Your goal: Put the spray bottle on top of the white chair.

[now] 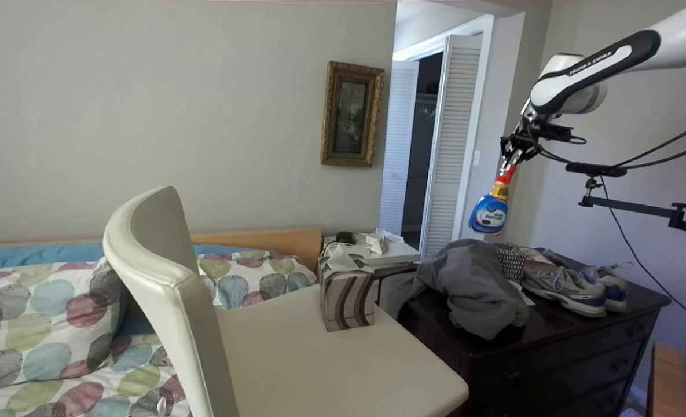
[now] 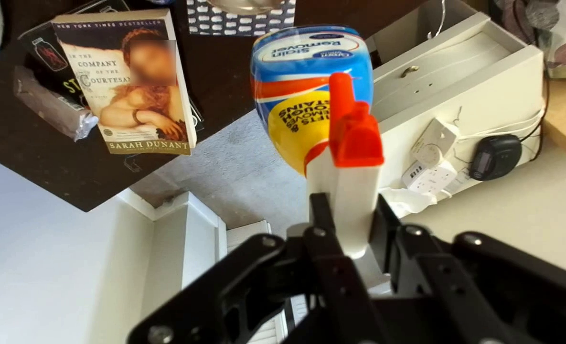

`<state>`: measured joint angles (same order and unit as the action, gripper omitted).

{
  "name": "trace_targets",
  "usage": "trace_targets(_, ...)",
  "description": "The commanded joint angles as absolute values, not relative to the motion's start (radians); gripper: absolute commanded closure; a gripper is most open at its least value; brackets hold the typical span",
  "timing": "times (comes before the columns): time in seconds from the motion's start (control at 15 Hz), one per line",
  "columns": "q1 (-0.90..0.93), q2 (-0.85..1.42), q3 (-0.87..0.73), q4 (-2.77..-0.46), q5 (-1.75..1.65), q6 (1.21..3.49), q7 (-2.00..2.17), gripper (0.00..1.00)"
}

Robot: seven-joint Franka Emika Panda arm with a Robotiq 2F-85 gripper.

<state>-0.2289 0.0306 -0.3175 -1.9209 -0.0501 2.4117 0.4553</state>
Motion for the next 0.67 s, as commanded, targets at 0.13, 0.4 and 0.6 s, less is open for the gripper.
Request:
trace_targets(0.13, -0.217, -0.237, -0.232, -2.150, -0.091, 2.502, 0.377, 0.94)
trace_targets(0.4, -0.202, -0.358, -0.163, -2.256, -0.082, 2.504, 0.258, 0.94)
trace_targets(0.6, -0.179, -0.438, -0.116, -2.333, -0.081, 2.509, 0.177, 0.94)
